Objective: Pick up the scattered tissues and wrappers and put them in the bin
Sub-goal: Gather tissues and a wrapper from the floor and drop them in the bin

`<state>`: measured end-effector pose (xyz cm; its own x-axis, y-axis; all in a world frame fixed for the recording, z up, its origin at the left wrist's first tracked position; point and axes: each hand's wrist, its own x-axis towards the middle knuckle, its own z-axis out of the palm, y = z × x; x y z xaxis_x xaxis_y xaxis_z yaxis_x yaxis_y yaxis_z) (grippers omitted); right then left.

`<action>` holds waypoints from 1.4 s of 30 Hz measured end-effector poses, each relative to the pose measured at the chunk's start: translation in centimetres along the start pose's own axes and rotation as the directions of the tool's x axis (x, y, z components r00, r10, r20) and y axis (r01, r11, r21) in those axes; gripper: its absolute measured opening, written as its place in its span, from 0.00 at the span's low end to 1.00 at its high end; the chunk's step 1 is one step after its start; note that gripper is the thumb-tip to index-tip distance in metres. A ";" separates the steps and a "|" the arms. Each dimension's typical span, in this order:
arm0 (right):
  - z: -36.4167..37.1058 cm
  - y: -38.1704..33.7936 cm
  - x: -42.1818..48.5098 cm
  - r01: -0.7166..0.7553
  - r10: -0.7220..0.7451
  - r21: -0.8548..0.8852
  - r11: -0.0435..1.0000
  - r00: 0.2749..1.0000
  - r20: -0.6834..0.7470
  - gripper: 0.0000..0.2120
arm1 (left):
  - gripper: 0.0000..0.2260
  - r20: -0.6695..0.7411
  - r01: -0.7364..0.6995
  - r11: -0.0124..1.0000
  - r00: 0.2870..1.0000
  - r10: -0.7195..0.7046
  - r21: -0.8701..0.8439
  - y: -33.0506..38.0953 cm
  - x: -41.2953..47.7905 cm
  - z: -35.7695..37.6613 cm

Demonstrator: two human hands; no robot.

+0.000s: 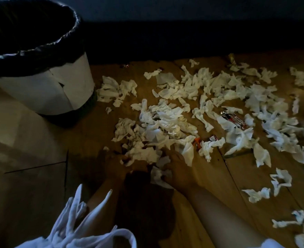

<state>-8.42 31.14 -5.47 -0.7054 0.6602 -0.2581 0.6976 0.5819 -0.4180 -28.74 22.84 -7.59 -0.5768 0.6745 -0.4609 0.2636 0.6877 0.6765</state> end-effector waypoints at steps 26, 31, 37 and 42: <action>-1.4 5.1 0.8 -0.360 0.396 0.314 0.879 0.917 -0.058 0.08 | 0.25 -0.030 -0.087 0.987 0.996 0.084 -0.132 7.9 2.3 2.2; -1.0 5.3 0.2 -0.333 0.356 0.204 0.921 0.930 -0.090 0.08 | 0.45 -0.135 -0.056 0.997 0.989 0.064 0.060 8.1 4.1 1.2; -0.8 5.3 0.0 -0.350 0.367 0.191 0.917 0.928 -0.061 0.09 | 0.47 -0.072 -0.043 0.994 0.997 0.035 -0.105 9.7 4.7 3.4; -1.1 5.1 -0.1 -0.341 0.352 0.163 0.926 0.935 -0.047 0.09 | 0.37 0.021 -0.122 0.985 0.992 0.125 -0.118 9.9 3.6 5.4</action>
<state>-4.65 34.61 -6.62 -0.4076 0.8442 -0.3480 0.8658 0.2362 -0.4412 -24.05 33.52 -5.64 -0.5230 0.7606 -0.3845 0.2385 0.5637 0.7908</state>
